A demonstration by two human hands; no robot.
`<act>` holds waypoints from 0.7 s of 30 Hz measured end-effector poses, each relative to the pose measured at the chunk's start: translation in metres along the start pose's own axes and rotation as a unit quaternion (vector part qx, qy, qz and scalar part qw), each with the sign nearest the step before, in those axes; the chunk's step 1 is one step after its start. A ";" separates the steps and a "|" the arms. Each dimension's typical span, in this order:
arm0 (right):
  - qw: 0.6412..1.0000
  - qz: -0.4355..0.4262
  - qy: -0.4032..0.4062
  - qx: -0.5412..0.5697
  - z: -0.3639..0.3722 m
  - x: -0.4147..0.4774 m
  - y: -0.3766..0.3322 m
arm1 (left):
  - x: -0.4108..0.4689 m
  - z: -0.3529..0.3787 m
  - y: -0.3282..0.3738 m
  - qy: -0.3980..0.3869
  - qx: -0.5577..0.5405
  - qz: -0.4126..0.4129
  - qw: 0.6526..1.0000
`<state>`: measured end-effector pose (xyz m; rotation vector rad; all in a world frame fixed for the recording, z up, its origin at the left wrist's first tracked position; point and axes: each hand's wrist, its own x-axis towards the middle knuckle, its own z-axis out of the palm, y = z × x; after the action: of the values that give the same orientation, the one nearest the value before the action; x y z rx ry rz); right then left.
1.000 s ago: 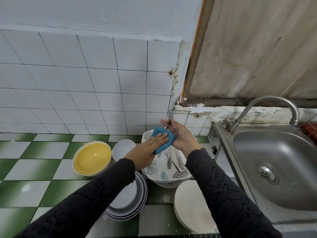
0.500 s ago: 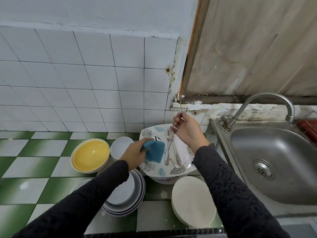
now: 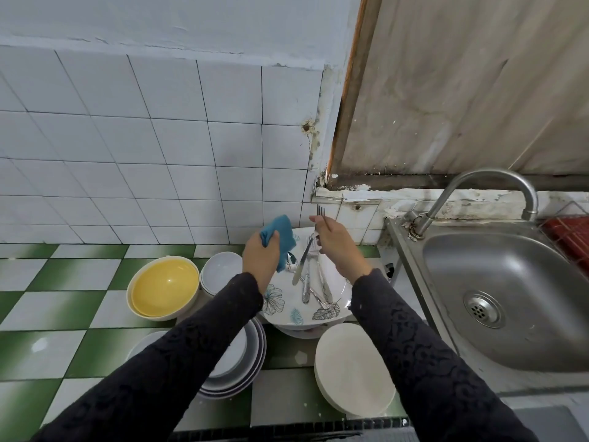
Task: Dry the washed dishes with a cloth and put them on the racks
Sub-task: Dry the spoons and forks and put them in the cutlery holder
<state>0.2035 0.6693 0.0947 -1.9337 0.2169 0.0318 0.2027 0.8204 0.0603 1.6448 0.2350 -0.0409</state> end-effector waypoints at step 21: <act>0.992 0.002 0.063 0.110 0.002 0.000 0.007 | -0.013 0.011 0.011 -0.223 0.130 0.111 0.960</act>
<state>0.2029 0.6684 0.0877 -1.7173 0.2973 -0.1079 0.1926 0.8074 0.0721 1.8652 -0.3129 -0.2778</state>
